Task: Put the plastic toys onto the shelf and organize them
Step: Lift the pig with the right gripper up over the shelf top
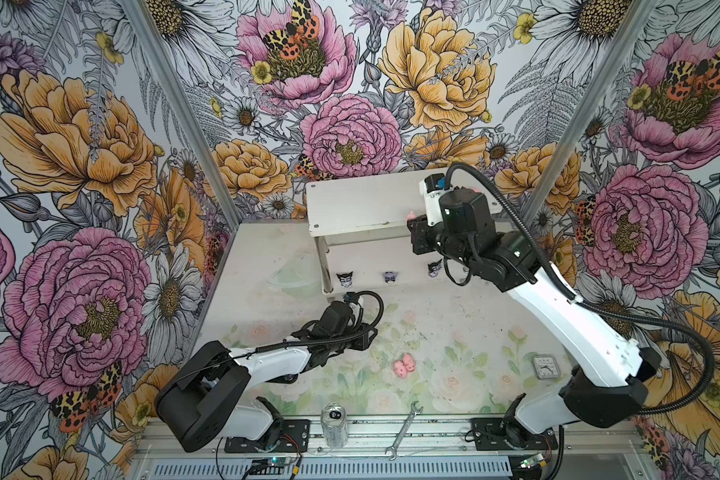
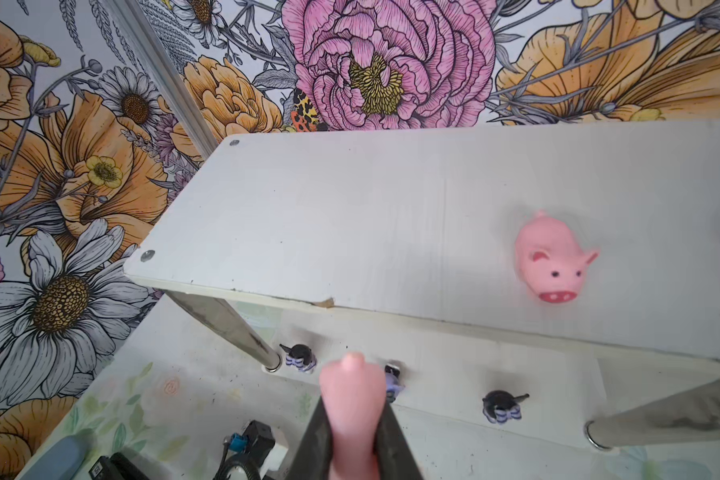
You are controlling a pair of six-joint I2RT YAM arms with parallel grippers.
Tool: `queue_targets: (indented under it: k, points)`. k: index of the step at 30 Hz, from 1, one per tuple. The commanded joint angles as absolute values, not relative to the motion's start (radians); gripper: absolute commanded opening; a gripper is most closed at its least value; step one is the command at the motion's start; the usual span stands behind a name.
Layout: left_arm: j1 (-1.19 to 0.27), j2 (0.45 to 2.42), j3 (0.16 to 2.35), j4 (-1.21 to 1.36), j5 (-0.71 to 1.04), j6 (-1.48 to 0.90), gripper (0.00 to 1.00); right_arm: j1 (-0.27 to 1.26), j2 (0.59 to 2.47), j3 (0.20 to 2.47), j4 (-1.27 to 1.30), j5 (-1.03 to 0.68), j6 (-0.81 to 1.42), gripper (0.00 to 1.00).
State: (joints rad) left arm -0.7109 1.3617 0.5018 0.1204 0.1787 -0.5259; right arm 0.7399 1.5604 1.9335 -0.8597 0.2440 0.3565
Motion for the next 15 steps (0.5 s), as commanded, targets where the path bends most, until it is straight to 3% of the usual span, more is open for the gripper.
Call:
queue_targets:
  k: [1,15]
  points:
    - [-0.705,1.335,0.491,0.148,0.182,-0.526,0.43,0.744,1.666,2.059,-0.912,0.292,0.314,0.17]
    - [-0.7,1.364,0.495,0.155,0.192,-0.52,0.43,0.738,1.901,2.344,-0.975,0.482,0.268,0.2]
